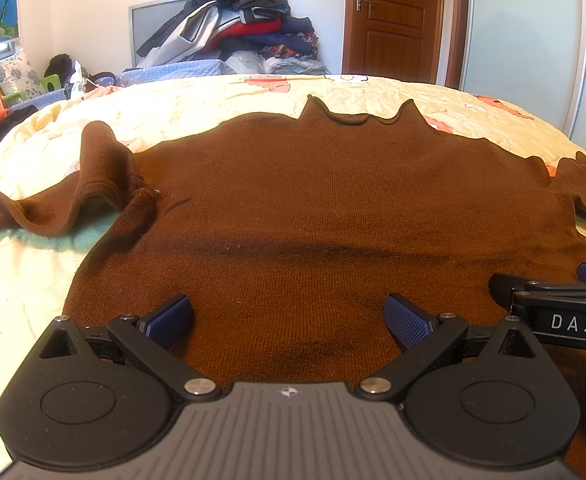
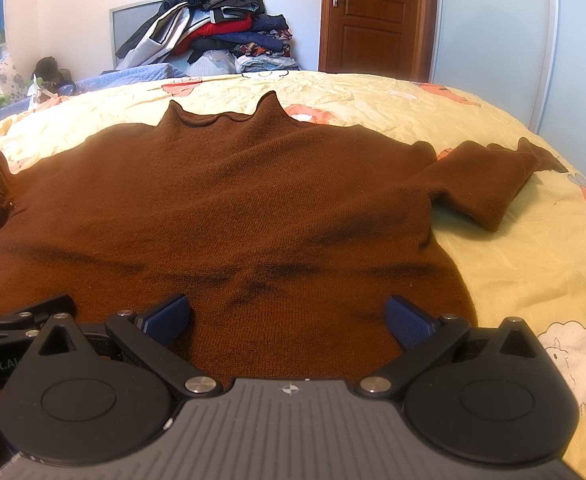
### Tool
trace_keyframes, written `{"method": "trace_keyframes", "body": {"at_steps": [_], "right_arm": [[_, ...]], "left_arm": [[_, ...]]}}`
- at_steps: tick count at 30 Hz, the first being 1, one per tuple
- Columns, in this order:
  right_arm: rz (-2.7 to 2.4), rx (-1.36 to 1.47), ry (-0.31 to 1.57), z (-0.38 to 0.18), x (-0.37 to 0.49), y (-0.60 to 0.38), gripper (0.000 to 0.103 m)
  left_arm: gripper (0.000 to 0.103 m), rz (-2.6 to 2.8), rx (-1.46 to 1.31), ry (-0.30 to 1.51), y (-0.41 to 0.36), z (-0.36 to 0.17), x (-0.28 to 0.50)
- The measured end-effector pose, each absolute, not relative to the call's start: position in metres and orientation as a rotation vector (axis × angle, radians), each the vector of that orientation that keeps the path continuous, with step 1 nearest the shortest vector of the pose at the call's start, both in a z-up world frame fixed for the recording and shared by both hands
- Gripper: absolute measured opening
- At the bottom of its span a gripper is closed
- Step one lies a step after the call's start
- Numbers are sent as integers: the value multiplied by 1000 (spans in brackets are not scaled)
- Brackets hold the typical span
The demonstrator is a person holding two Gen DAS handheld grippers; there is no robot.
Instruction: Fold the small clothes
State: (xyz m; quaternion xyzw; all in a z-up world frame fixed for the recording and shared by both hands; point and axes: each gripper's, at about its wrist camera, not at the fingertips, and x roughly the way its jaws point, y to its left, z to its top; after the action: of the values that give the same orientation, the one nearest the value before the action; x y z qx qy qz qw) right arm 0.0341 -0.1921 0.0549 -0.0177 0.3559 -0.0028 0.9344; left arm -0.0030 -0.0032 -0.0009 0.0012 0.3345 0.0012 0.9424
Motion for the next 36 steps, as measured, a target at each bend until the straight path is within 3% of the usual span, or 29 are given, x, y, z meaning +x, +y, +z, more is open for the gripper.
{"method": "trace_keyframes", "body": {"at_steps": [14, 20, 25, 29, 36], "right_arm": [[108, 29, 757, 66, 44, -218, 103], [-2, 259, 642, 109, 77, -341, 103], [-112, 651, 584, 113, 119, -488, 103], [-226, 999, 515, 84, 149, -585, 90], [-265, 1163, 516, 37, 200, -627, 67]], "left_arm": [[103, 2, 1, 682, -3, -1, -3], [103, 2, 1, 682, -3, -1, -3], [103, 2, 2, 682, -3, -1, -3], [103, 3, 2, 682, -3, -1, -3], [103, 3, 2, 682, -2, -1, -3]]}}
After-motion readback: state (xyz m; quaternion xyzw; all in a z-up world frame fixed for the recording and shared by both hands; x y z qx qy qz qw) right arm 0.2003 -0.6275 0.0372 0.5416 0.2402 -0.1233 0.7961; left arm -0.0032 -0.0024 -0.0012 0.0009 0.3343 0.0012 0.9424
